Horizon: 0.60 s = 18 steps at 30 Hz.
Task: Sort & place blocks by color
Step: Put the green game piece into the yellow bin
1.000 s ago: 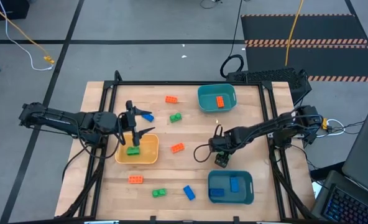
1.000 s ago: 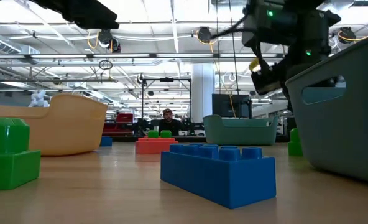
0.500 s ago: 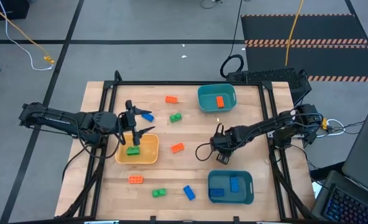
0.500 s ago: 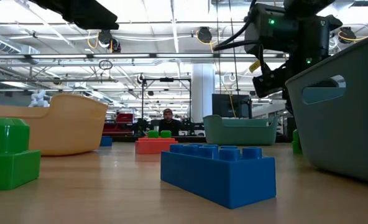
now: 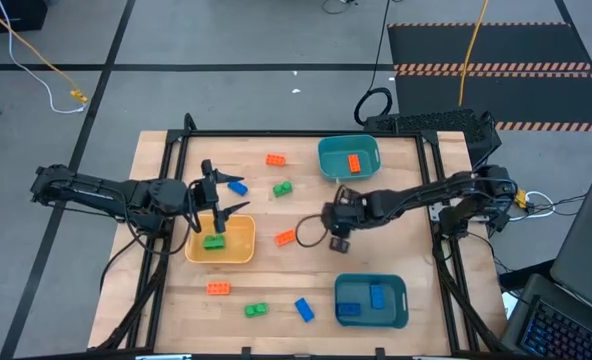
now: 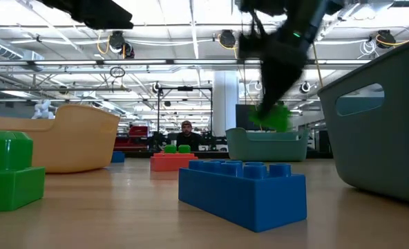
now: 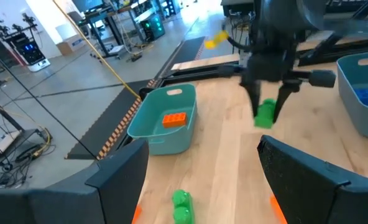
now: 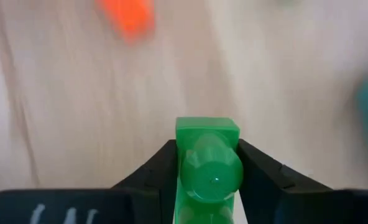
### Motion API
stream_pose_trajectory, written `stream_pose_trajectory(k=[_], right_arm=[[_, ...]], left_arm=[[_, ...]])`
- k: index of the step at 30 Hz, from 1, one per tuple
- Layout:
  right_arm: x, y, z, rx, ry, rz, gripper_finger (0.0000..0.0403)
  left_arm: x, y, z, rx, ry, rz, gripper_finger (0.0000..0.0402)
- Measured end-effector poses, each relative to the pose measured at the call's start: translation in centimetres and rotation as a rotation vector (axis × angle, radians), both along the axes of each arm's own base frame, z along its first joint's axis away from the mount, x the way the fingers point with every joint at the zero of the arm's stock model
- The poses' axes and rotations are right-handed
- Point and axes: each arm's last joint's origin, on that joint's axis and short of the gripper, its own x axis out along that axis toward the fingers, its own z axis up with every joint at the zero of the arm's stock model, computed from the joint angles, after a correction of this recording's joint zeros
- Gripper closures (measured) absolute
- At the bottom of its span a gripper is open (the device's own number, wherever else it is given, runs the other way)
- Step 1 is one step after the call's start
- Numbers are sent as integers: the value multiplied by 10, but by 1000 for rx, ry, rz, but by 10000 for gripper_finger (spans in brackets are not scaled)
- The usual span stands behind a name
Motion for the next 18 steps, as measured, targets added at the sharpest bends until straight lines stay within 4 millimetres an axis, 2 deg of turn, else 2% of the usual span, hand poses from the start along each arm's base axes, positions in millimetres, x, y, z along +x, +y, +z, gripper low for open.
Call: stream_pose_trajectory(k=[5,9,14,18], right_arm=[[33,-1,30,-188,-357,130,285],[48,1,54,-322,-603,258,285],[55,5,73,-381,-812,426,285],[56,1,76,-374,-847,471,285]], left_arm=[[1,0,4,1,-37,-5,94],[1,-1,4,-20,-42,-39,94],[2,-2,7,-17,-73,-46,94],[3,-3,9,-54,-99,-94,94]])
